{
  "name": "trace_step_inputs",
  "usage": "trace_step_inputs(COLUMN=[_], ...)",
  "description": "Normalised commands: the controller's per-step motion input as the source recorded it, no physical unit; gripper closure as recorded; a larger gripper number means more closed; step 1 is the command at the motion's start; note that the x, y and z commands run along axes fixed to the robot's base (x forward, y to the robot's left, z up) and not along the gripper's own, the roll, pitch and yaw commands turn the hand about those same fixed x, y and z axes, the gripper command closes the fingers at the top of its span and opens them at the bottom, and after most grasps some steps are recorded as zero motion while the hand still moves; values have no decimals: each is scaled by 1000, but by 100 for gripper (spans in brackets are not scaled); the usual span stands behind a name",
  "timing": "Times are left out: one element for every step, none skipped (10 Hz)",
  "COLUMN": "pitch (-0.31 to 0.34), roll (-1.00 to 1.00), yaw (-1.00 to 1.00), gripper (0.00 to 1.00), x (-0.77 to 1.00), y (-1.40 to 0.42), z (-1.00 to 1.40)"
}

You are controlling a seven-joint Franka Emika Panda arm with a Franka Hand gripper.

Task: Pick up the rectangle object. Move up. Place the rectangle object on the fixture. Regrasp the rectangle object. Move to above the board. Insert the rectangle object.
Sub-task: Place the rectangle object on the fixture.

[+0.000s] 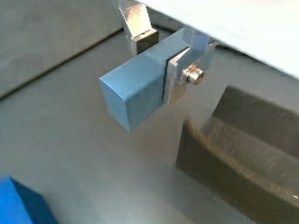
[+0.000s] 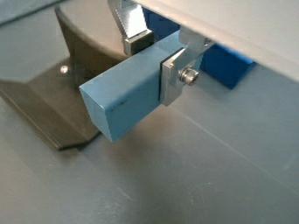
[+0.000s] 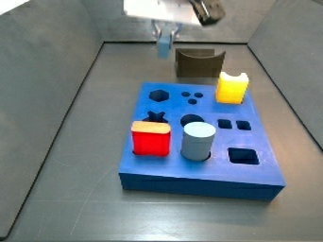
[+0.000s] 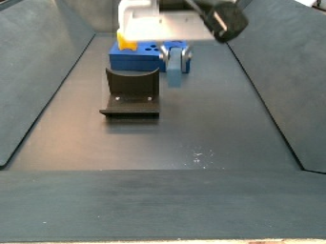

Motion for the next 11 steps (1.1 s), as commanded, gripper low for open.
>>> trace_step_inputs(pitch=[32,16,-141,-126,-82,-64,-53,-21,-5,27,46], roll=[361,341,-1000,-1000,-1000,-1000,-1000,-1000,-1000,-1000,-1000], yaw=[184,108,154,143,114,108,104,88,78,66,52], gripper=[100,100,100,100,100,100,100,100,100,100,100], x=[57,33,822,810,787,787,790,603,501,313,192], y=[-51,-33,510,511,460,420,392,245,173,96,79], z=[-47,0,1000,1000,1000,1000,1000,742,590,281,71])
